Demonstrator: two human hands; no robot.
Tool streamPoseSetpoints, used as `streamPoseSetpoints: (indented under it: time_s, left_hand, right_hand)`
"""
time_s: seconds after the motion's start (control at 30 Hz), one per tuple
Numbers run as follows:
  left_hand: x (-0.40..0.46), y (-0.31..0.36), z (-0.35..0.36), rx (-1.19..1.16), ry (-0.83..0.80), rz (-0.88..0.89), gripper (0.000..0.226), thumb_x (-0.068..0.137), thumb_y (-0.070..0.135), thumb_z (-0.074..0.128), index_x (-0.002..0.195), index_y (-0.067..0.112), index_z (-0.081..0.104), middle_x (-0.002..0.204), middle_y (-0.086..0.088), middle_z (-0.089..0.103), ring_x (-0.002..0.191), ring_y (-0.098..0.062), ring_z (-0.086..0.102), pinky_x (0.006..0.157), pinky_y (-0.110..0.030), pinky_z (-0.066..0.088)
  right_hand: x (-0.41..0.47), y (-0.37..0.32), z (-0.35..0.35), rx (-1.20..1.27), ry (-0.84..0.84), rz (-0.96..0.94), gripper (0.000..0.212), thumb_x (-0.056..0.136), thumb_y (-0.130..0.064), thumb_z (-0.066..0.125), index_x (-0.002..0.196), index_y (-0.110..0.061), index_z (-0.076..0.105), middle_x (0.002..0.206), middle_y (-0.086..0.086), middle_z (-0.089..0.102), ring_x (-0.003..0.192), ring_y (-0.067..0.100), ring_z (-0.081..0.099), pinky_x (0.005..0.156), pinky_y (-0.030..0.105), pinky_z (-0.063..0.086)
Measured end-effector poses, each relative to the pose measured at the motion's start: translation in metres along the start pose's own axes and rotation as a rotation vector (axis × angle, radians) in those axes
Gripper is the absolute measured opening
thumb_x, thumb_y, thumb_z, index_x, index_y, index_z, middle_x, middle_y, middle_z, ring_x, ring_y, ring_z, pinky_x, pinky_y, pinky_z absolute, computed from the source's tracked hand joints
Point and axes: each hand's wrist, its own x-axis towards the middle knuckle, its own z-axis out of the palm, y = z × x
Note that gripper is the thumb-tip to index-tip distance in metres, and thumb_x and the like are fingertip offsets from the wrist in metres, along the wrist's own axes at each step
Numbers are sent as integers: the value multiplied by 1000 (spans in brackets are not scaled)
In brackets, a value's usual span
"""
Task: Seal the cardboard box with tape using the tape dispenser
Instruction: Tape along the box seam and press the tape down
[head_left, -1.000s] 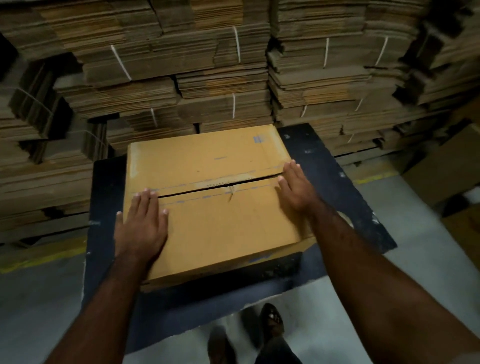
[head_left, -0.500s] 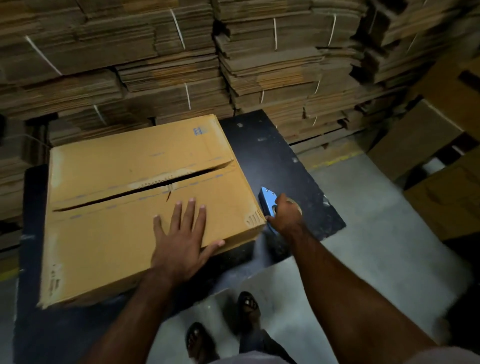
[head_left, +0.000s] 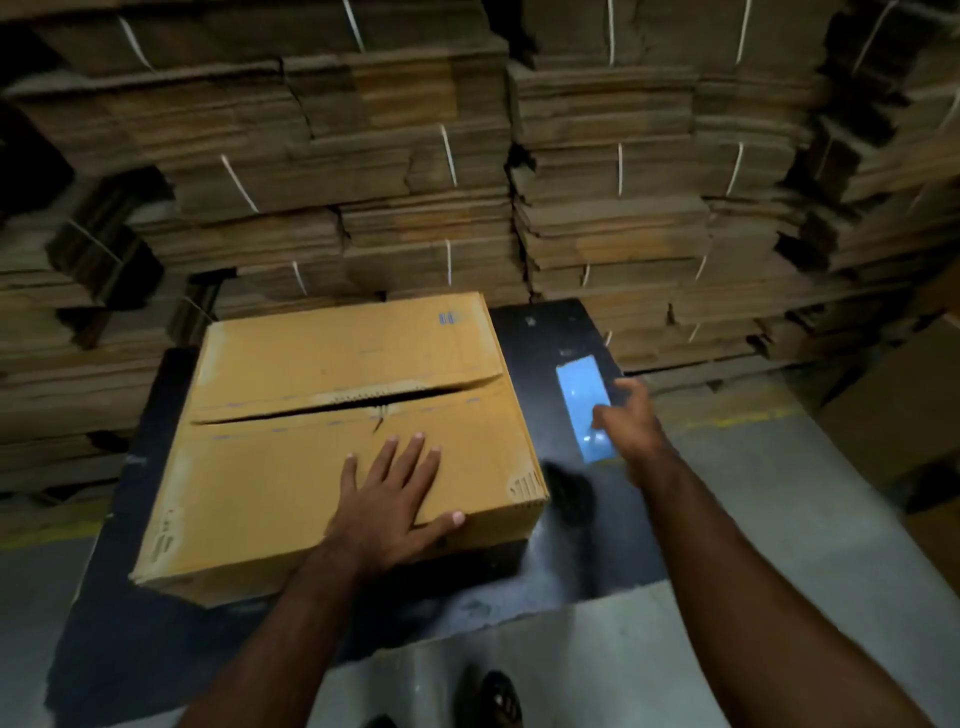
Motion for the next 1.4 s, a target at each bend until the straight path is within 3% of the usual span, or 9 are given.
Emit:
streamPoseSetpoints:
  time_s: [0.1, 0.2, 0.27, 0.37, 0.5, 0.77, 0.97, 1.13, 1.4]
  left_hand:
    - [-1, 9, -6, -37, -58, -27, 91, 84, 88, 16, 157, 38, -5, 164, 11, -19, 153, -21, -12, 115, -65, -3]
    - [0, 17, -29, -244, -192, -67, 84, 85, 81, 29, 157, 41, 10, 162, 16, -14, 152, -18, -11, 117, -61, -7]
    - [-4, 20, -59, -826, -217, -226, 78, 80, 77, 43, 146, 36, 44, 163, 10, 20, 150, -20, 17, 122, -52, 13]
    - [-12, 20, -103, -1477, 71, -377, 53, 98, 58, 41, 121, 18, 68, 123, 1, 69, 114, -17, 61, 88, -29, 50]
    - [-31, 6, -146, -1421, 437, -462, 51, 104, 47, 38, 97, 11, 74, 89, -8, 73, 83, -21, 65, 83, -41, 52]
    - [-73, -16, -164, -1392, 479, -542, 49, 102, 44, 45, 87, 8, 75, 76, -3, 70, 66, -19, 57, 68, -35, 44]
    - [-76, -37, -170, -1410, 361, -582, 53, 98, 51, 47, 88, 9, 76, 78, -2, 70, 72, -19, 59, 75, -37, 44]
    - [-79, -62, -187, -1427, 67, -544, 56, 93, 60, 50, 90, 10, 76, 79, -2, 71, 78, -20, 63, 81, -40, 50]
    - [-73, -86, -189, -1323, -45, -497, 29, 94, 26, 50, 99, 7, 71, 76, -3, 68, 66, -18, 62, 76, -38, 56]
  right_hand:
    - [-2, -66, -11, 208, -33, -59, 52, 57, -7, 51, 106, -19, 61, 99, 9, 65, 80, 24, 57, 63, 28, 42]
    - [-13, -105, -2, 492, -308, -33, 49, 60, -10, 58, 109, -9, 60, 95, 14, 63, 79, 29, 58, 67, 35, 47]
    - [-27, -118, 15, 591, -450, 6, 64, 67, -27, 76, 121, 1, 58, 108, 21, 64, 92, 35, 62, 80, 46, 50]
    - [-57, -122, 48, 605, -625, 51, 58, 80, -48, 74, 122, -9, 68, 104, 14, 70, 86, 26, 67, 76, 39, 54]
    - [-93, -115, 91, 523, -759, 130, 67, 69, -62, 77, 118, -17, 72, 98, 7, 61, 73, 18, 56, 68, 35, 43]
    - [-144, -112, 132, 435, -836, 316, 47, 77, -58, 68, 78, -11, 72, 61, 6, 42, 48, 18, 35, 50, 29, 34]
    - [-157, -121, 145, 414, -811, 297, 44, 81, -56, 65, 72, -13, 72, 56, 4, 41, 44, 16, 34, 50, 30, 34]
    - [-164, -126, 152, 320, -786, 238, 45, 83, -55, 65, 95, -14, 76, 57, 4, 49, 45, 16, 40, 50, 29, 37]
    - [-180, -128, 167, 158, -698, 185, 53, 83, -58, 65, 99, -9, 74, 59, 4, 55, 47, 15, 47, 50, 29, 41]
